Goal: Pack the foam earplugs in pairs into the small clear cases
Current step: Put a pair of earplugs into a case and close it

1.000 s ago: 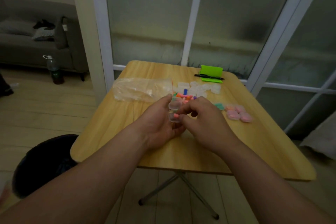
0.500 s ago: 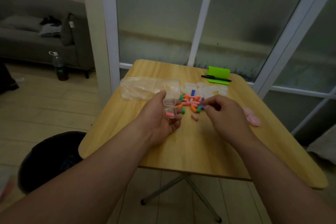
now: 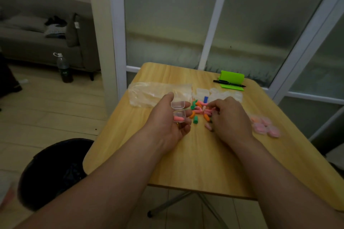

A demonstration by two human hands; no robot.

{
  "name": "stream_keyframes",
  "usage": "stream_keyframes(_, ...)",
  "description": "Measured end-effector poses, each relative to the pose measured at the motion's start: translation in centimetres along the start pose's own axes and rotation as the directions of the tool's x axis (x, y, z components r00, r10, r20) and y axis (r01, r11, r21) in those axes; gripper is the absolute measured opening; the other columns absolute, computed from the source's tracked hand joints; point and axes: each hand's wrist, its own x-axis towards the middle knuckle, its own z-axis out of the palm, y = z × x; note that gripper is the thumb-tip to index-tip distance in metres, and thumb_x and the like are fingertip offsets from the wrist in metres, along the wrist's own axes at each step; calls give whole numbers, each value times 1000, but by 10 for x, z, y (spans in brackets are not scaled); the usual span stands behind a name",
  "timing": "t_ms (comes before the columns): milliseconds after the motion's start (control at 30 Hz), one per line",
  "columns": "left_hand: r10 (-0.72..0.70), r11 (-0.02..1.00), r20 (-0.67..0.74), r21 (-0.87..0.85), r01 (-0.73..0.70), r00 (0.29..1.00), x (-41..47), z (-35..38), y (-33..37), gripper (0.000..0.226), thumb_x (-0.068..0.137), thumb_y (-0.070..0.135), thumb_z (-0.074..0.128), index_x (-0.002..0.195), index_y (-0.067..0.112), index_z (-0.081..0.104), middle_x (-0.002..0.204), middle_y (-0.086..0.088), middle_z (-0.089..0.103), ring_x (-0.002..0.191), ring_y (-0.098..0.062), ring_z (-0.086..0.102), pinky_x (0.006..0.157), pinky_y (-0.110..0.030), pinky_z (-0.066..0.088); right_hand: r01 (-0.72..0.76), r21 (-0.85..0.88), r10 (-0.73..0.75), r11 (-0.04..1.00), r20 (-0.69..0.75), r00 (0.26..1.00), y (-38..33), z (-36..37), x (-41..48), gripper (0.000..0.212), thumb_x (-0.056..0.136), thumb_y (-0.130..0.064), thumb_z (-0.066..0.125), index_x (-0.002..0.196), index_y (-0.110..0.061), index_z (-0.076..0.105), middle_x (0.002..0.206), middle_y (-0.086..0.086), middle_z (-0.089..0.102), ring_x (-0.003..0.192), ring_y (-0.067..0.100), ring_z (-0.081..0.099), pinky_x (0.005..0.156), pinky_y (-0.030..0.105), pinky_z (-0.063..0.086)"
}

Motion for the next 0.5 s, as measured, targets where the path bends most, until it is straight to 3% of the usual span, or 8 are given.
stream_keyframes(200,3,1000,2,21,-3,1000,0,6,0,54,107,54,40,108,10,70,75,-5,64,56,-14,52,56,-27,43,-11,-69,11,998,0,1000,-2,5,4,22,99,-29,63,115,-27,77,109,4,59,106,25,57,76,38,51)
stream_keyframes(500,-5,1000,24,30,4,1000,-2,10,-6,57,107,55,38,103,9,71,67,-3,69,54,-14,51,56,-28,41,10,-65,-13,998,-39,999,-3,4,1,7,95,-22,65,97,-23,72,101,2,64,104,26,55,75,40,47)
